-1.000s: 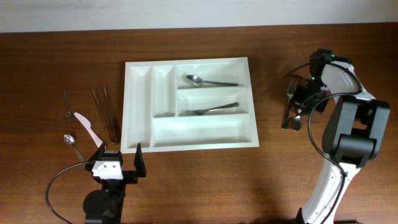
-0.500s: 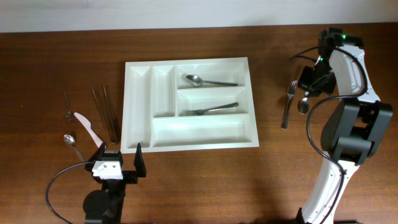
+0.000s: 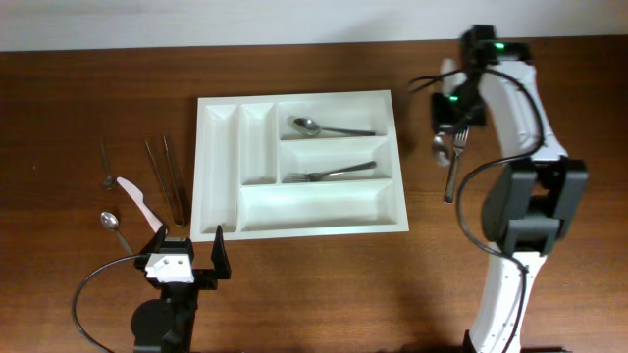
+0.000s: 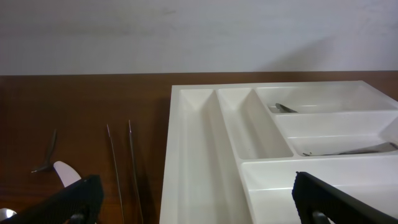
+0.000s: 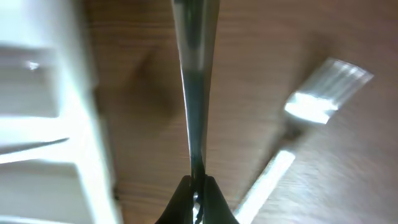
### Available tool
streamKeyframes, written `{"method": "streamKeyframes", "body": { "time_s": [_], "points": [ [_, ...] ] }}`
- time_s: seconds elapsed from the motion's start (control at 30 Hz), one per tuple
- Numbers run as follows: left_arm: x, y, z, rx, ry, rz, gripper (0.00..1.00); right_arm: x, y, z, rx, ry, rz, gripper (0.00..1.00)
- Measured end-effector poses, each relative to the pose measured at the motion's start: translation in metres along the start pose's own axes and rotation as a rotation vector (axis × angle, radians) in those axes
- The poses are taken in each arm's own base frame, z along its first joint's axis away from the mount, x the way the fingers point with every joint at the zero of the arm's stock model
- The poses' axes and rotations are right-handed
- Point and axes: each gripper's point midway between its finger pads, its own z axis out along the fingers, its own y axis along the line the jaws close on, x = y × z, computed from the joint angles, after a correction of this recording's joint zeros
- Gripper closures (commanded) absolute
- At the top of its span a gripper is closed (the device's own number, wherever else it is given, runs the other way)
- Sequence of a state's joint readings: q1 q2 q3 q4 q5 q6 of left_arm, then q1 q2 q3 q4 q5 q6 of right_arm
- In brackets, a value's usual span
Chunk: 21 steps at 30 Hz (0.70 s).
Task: Pack container
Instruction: 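Place the second spoon with the right gripper beside the first spoon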
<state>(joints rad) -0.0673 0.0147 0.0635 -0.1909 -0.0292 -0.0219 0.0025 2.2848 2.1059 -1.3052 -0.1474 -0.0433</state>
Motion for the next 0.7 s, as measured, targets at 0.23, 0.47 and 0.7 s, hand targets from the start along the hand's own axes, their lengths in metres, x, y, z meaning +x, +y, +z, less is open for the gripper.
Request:
{"method": "streamKeyframes", "body": {
  "time_s": [0.23, 0.47, 0.7],
  "points": [
    [0.000, 0.000, 0.000, 0.000, 0.000, 0.000, 0.01, 0.000, 0.083, 0.011, -0.030, -0.028, -0.269, 0.96],
    [0.000, 0.000, 0.000, 0.000, 0.000, 0.000, 0.01, -0.018, 0.148, 0.014, -0.038, -0.167, -0.541, 0.96],
    [0.000, 0.000, 0.000, 0.000, 0.000, 0.000, 0.01, -0.039, 0.196, 0.009, -0.015, -0.326, -0.796, 0.96]
  ]
}}
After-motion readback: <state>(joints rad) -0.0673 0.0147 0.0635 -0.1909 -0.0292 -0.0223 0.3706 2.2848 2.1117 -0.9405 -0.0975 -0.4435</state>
